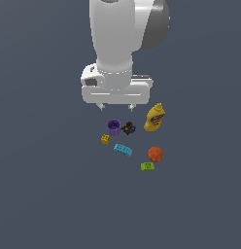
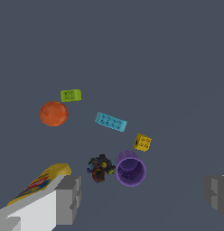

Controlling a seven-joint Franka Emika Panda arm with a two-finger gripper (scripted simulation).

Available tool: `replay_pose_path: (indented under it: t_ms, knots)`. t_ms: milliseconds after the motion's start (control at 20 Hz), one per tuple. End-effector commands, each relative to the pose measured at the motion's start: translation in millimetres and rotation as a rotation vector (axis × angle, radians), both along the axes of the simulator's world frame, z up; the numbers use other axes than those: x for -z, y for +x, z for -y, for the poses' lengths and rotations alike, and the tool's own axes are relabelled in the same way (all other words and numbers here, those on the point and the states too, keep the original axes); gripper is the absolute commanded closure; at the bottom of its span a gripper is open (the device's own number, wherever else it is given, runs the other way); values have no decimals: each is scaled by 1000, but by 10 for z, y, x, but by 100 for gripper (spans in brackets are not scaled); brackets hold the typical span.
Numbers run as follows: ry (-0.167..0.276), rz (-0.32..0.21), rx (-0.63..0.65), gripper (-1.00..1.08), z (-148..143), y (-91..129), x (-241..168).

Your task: Pick up a designated object from a clutter of objects.

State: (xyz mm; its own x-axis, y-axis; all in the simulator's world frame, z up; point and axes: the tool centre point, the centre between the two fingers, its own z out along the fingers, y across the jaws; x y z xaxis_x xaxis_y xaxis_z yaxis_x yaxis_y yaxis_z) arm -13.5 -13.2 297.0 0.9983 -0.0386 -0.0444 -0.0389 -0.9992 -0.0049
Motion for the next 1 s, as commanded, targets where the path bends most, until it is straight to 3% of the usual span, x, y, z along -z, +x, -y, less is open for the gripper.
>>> replay_pose_path:
  t_ms: [0,400,950]
  knots:
    - [0,0,0,-92,0,0,0]
    - [21,-42,-10,-92,-138,-47,100]
    - [21,-36,11,-92,-84,-34,269]
